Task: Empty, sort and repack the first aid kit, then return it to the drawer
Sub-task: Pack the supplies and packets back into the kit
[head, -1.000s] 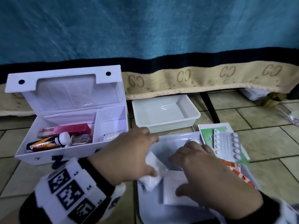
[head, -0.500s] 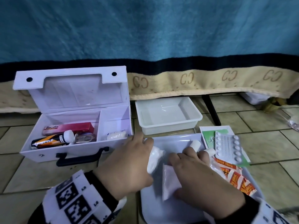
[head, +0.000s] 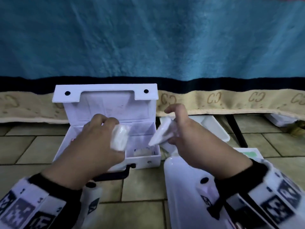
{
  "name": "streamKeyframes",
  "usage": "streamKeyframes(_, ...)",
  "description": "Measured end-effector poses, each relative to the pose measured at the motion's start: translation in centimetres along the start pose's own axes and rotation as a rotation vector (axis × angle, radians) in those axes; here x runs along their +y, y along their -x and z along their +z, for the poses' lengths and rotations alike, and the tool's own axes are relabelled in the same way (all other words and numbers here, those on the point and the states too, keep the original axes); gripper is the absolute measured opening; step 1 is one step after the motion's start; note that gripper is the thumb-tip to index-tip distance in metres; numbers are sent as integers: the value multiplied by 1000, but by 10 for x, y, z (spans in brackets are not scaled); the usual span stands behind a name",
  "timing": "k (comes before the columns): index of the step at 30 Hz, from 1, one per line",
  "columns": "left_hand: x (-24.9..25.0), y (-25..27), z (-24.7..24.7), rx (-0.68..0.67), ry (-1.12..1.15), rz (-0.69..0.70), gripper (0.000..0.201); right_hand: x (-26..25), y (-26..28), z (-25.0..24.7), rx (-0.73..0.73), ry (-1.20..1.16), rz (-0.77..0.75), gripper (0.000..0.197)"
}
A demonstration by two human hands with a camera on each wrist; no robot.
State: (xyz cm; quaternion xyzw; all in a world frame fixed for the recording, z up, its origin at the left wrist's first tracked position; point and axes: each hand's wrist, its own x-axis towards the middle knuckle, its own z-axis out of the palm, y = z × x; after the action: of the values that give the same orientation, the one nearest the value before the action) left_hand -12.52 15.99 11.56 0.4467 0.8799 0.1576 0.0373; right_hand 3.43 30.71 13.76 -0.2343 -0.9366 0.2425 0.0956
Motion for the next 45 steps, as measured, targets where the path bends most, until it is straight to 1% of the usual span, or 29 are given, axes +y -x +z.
streamKeyframes(2,-11,-4,-5,-9,-4,-26,70,-8,-30,6,66,57,-6,43)
streamKeyframes(3,-15,-6,-7,-12,-10,-32,73,-11,-44,11,67,103,-5,37)
streamKeyframes(5,-23,-10,-9,-21,-14,-42,75,-17,-67,24,9,197,-28,29)
streamKeyframes(7,-30,-14,-10,-37,7,-51,75,-20,-85,37,-73,252,-53,34)
streamKeyframes(9,-36,-17,-10,-52,24,-57,75,-20,-98,51,-158,264,-41,41)
streamKeyframes(10,-38,-19,-9,-62,25,-58,76,-19,-104,56,-188,266,-27,40)
streamKeyframes(12,-41,-22,-8,-82,29,-59,76,-16,-113,66,-207,314,-26,31)
streamKeyframes(13,-42,-24,-8,-89,33,-59,76,-14,-116,69,-206,359,-30,27)
streamKeyframes(15,-42,-26,-7,-93,39,-57,74,-13,-116,71,-191,430,-32,27)
streamKeyframes(17,-43,-28,-6,-91,49,-58,74,-13,-115,69,-189,430,-24,31)
streamKeyframes(20,-40,-30,-6,-98,71,-57,72,-11,-116,66,-204,404,-12,30)
streamKeyframes(23,-35,-30,-6,-114,69,-45,73,-10,-116,69,-281,466,-10,36)
streamKeyframes(25,-34,-29,-5,-128,60,-40,74,-14,-112,71,-333,531,-17,36)
streamKeyframes(26,-35,-28,-4,-134,56,-38,73,-17,-111,71,-334,552,-11,34)
streamKeyframes(29,-37,-27,-4,-139,56,-44,74,-25,-109,65,-233,565,29,22)
streamKeyframes(31,-37,-27,-4,-142,51,-48,75,-29,-107,60,-192,547,24,22)
streamKeyframes(32,-37,-27,-4,-146,46,-52,75,-30,-106,59,-196,542,9,25)
streamKeyframes(33,-36,-27,-4,-150,41,-55,75,-30,-105,57,-233,545,-11,28)
streamKeyframes(34,-36,-27,-3,-156,36,-57,75,-30,-103,56,-305,553,-33,29)
streamKeyframes(36,-35,-28,-3,-161,31,-54,74,-30,-99,59,-507,590,-66,28)
streamKeyframes(38,-35,-28,-3,-162,35,-49,73,-28,-98,64,-646,632,-71,26)
streamKeyframes(40,-34,-28,-2,-164,36,-52,74,-24,-101,71,-696,642,-63,27)
streamKeyframes(42,-35,-28,-1,-168,35,-57,75,-22,-103,76,-710,643,-68,29)
streamKeyframes(44,-34,-27,-1,-163,55,-64,74,-18,-104,77,-708,623,-62,30)
streamKeyframes(45,-33,-27,-2,-157,74,-68,73,-17,-105,76,-680,589,-55,30)
